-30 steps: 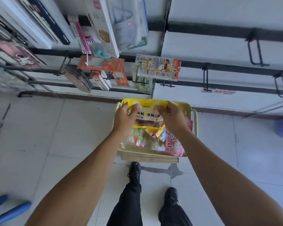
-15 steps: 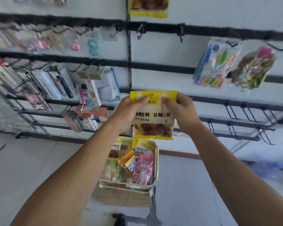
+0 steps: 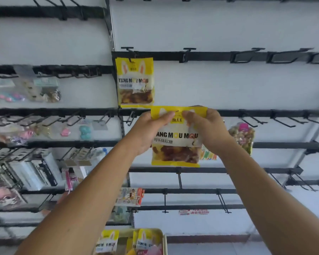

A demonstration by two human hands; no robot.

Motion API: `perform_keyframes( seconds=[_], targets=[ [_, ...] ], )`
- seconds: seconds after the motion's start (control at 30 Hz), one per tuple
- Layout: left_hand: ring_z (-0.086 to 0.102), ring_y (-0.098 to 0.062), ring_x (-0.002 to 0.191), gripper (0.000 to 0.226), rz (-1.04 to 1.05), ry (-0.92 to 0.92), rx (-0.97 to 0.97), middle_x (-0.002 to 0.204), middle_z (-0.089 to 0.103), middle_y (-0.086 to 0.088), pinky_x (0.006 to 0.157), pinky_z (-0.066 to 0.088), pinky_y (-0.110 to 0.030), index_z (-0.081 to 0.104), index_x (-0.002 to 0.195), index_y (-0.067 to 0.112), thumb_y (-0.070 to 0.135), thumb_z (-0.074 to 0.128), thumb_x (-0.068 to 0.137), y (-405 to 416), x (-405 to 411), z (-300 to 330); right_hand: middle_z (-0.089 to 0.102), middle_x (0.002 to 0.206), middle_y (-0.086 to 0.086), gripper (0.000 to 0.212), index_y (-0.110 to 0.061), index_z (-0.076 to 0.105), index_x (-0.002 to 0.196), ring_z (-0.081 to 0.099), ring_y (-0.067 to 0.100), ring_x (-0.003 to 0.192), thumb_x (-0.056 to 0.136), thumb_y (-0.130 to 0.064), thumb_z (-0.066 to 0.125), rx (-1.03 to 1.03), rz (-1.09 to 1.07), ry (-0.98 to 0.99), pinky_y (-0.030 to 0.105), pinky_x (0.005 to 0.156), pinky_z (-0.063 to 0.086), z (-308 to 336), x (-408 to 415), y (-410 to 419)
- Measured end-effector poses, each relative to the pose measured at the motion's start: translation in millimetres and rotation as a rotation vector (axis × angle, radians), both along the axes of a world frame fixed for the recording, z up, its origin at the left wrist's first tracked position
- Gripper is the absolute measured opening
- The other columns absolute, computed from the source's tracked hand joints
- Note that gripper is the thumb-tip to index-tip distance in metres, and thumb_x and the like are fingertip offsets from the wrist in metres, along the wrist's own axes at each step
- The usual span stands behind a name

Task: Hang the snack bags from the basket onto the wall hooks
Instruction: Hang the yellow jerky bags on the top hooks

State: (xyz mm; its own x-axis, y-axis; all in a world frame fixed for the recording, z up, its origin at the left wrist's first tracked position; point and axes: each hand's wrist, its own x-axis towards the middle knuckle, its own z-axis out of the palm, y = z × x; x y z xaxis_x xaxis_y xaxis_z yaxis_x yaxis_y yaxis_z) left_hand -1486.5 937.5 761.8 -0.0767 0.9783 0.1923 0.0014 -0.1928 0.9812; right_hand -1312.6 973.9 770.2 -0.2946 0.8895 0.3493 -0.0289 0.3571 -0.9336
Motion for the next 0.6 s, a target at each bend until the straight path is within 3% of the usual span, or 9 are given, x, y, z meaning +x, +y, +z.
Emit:
perform_keyframes(
  seconds=[0.07,0.17,0.23,0.3,0.37,0.43,0.6],
  targets=[
    [0.06,-0.017,0.09,0.025,0.088,0.036,0.046,0.068,0.066,0.017,0.095,0.045,-0.043,0.072,0.068,0.024,0.044,0.075,0.083,17.1,1.6,16.5,0.058,0.056,-0.002,0.03,-0.011,0.057,0.066,0.058,0.017,0.052,0.095,-0.015,0.064,0.032,-0.016,0.017,0.023,0.05,0.048,15.4,-2.6,11.5],
    [0.059,-0.017,0.083,0.034,0.188,0.075,0.098,0.085,0.062,-0.002,0.084,0.045,-0.034,0.06,0.077,0.016,0.045,0.074,0.086,44.0,5.4,39.8,0.057,0.053,-0.003,0.035,-0.013,0.055,0.063,0.058,0.015,0.047,0.097,-0.019,0.062,0.08,-0.072,0.036,0.021,0.046,0.046,36.7,-3.9,27.1],
    [0.065,-0.029,0.085,0.039,0.208,0.107,0.128,0.085,0.059,-0.01,0.09,0.051,-0.041,0.058,0.072,0.018,0.052,0.076,0.08,60.2,9.4,56.1,0.057,0.051,-0.003,0.037,-0.014,0.055,0.062,0.057,0.013,0.044,0.097,-0.022,0.062,0.111,-0.131,0.032,0.02,0.043,0.045,50.2,-3.6,40.8],
    [0.067,-0.032,0.087,0.037,0.237,0.127,0.139,0.083,0.06,-0.009,0.093,0.051,-0.044,0.058,0.07,0.019,0.05,0.075,0.083,74.9,15.7,70.0,0.059,0.054,-0.001,0.036,-0.015,0.056,0.062,0.058,0.014,0.046,0.096,-0.025,0.064,0.12,-0.176,0.031,0.022,0.045,0.047,63.0,-1.3,59.0],
    [0.061,-0.017,0.078,0.033,0.271,0.15,0.157,0.081,0.061,-0.002,0.08,0.048,-0.029,0.057,0.073,0.019,0.044,0.069,0.091,91.6,19.6,80.4,0.061,0.058,0.002,0.035,-0.015,0.057,0.062,0.06,0.017,0.05,0.094,-0.027,0.066,0.126,-0.195,0.023,0.026,0.048,0.05,75.0,1.6,78.5],
    [0.054,-0.007,0.075,0.029,0.301,0.144,0.188,0.081,0.061,0.004,0.07,0.041,-0.024,0.059,0.075,0.02,0.04,0.065,0.095,109.0,22.3,89.9,0.061,0.057,0.001,0.035,-0.015,0.057,0.062,0.06,0.016,0.049,0.094,-0.025,0.066,0.132,-0.187,0.034,0.025,0.049,0.051,86.2,3.0,97.5],
    [0.056,-0.012,0.075,0.03,0.375,0.103,0.191,0.076,0.061,0.005,0.071,0.042,-0.027,0.06,0.073,0.019,0.038,0.065,0.096,142.4,20.7,99.4,0.068,0.059,-0.006,0.031,-0.017,0.06,0.065,0.067,0.013,0.054,0.095,-0.021,0.065,0.115,-0.111,0.034,0.024,0.052,0.051,101.7,-1.0,131.7]
  ],
)
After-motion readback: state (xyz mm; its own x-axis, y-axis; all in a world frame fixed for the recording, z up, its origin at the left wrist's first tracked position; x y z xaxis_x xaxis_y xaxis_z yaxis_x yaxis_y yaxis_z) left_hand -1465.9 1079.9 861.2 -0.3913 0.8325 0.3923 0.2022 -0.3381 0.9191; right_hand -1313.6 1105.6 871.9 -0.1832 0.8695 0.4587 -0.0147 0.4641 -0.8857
